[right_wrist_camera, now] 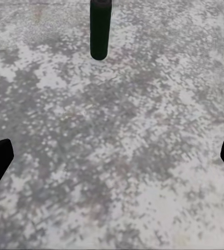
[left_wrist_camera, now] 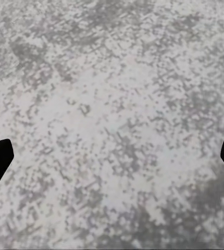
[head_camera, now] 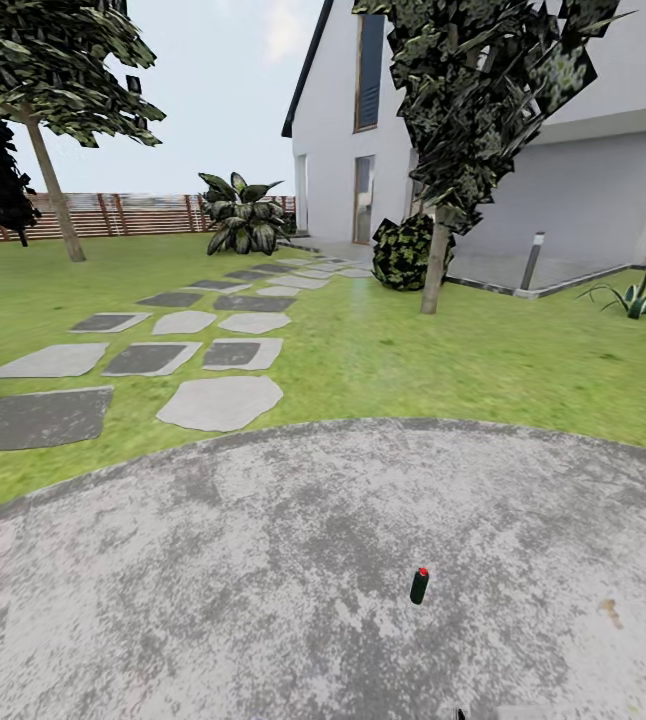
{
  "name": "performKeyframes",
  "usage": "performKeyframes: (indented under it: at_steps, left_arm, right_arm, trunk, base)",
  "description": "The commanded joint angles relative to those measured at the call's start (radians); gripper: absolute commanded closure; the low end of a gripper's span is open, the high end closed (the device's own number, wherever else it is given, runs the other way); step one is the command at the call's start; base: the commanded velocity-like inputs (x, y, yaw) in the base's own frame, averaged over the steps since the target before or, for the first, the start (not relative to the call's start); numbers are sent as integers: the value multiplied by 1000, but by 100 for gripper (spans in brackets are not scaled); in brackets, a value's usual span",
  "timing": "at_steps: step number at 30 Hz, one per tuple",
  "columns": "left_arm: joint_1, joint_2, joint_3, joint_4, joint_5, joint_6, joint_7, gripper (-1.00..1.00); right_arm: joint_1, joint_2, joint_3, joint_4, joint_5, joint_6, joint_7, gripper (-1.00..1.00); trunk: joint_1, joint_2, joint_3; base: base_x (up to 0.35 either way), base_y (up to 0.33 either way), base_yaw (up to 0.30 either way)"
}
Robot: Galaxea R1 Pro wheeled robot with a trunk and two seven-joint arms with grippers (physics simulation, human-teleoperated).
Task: Pick up the pesticide atomizer in the garden and spray insectifuge to fully cover both potted plants in the garden.
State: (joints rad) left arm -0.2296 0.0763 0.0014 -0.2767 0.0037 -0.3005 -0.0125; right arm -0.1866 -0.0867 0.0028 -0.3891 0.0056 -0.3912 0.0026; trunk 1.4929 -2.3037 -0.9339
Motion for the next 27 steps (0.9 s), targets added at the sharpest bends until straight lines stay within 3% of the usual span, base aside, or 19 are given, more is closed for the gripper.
performKeyframes:
  at_steps: [1, 27]
  left_arm:
    - [0, 0, 0, 1, 1, -3, -1, -100]
    - [0, 0, 0, 1, 1, -2, -1, -100]
  right_arm:
    - [-1, 0, 0, 1, 1, -3, 0, -100]
    - [-1, 1, 2, 2, 1, -3, 0, -100]
  trunk:
    - [0, 0, -1]
    - [0, 0, -1]
  base:
    - [0, -275, 0]
    - [0, -276, 0]
